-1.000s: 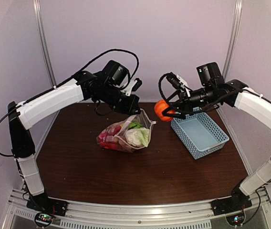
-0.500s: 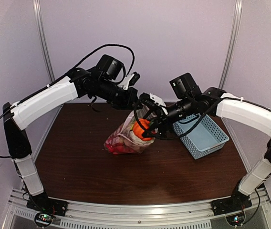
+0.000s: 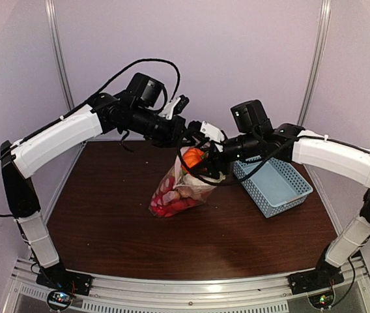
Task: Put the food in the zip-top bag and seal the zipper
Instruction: Place the fake vegetable in the zipper food storage bag, then pass from the left arm to the right
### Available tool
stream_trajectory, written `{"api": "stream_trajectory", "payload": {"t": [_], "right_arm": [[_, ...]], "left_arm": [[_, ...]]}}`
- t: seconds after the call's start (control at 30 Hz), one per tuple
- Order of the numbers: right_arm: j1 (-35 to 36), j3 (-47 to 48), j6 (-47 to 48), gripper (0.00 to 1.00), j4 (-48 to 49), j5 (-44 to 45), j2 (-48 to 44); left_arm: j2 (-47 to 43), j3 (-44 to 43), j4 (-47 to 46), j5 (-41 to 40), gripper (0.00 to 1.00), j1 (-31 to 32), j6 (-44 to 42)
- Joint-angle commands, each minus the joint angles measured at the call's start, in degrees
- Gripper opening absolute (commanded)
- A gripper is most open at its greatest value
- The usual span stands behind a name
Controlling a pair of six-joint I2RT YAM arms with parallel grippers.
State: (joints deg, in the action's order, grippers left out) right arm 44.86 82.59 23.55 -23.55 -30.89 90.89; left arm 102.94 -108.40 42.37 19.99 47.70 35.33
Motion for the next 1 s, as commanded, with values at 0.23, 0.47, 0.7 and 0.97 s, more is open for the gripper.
{"api": "stream_trajectory", "payload": {"t": [0.23,0.47,0.7,0.97], "right_arm": [[0.3,0.07,-4.87,1.0,1.95,3.54,-1.04],[-1.14,12.5,-3.17,1.0,-17.12,-4.69,-4.16],[-6.04,7.97,-2.15,1.0,-15.16,5.1,-2.76],[-6.01,10.02,-1.03,0.76,-13.57,2.13,3.64]], "left_arm": [[-5.76,3.86,-7.14,2.15,0.0,-2.0,1.11],[-5.31,5.58,-7.61,5.34,0.0,-3.83,-2.71],[-4.85,2.22,-4.16,8.12,0.0,-3.85,-8.24],[-4.83,3.7,-4.3,10.52,0.0,-3.81,-8.0]]}}
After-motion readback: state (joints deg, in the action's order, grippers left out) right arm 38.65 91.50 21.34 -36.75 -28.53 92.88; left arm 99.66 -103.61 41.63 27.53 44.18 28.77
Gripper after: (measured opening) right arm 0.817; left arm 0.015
